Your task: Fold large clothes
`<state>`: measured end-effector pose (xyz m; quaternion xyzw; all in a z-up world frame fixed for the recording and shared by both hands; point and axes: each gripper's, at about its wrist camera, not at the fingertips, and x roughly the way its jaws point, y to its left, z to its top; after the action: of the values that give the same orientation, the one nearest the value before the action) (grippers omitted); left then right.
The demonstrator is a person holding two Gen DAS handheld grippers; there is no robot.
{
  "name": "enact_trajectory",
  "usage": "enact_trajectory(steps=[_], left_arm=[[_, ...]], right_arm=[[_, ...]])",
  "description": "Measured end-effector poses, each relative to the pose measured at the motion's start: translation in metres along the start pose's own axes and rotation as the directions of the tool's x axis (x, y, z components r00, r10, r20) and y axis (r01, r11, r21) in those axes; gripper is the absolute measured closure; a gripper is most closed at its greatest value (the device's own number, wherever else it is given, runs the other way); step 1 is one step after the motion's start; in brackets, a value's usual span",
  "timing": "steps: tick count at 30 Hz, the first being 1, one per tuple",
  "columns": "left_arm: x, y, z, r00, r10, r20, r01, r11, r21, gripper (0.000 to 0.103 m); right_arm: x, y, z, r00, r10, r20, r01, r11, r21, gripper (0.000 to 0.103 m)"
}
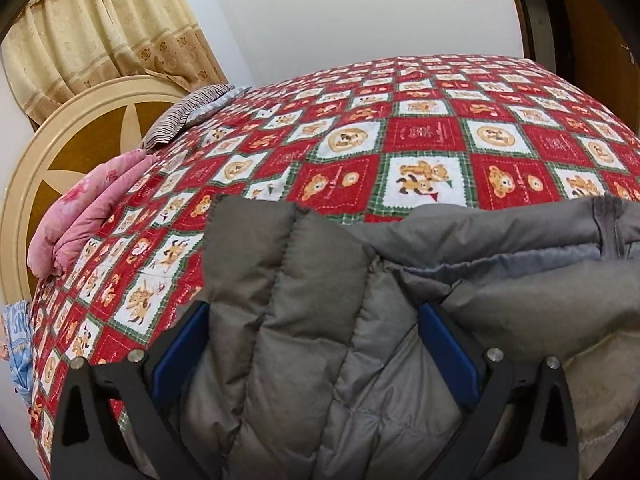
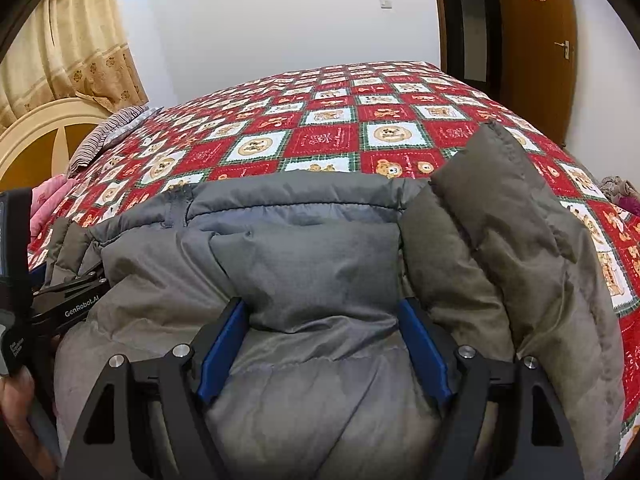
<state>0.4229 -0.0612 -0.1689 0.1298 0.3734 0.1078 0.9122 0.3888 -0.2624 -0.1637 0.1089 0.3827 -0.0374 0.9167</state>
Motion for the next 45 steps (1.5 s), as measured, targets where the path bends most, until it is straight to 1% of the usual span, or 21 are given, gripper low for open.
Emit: enact_trajectory(steps=[7,23,45], left_arm=[[0.005,-0.003,0.0,1.0,0.005,-0.016,-0.005,1.0,0.011,0.0],[0.007,-0.006,-0.001,1.0,0.022,-0.018,-0.022,0.999,0.023,0.0],[0.009,-0.007,-0.002,0.999,0.032,-0.029,-0.031,0.999,0.041,0.0]], right_arm=[[0.007,-0.001,0.001,1.0,-0.005,-0.026,0.005,1.0,-0.001,0.024],[0.019,0.008,0.0,0.995,-0.072,-0.075,0.068,0.996,-0.05,0.021],[0.024,0.015,-0.001,0.988,-0.125,-0.086,0.118,0.989,-0.09,0.02]])
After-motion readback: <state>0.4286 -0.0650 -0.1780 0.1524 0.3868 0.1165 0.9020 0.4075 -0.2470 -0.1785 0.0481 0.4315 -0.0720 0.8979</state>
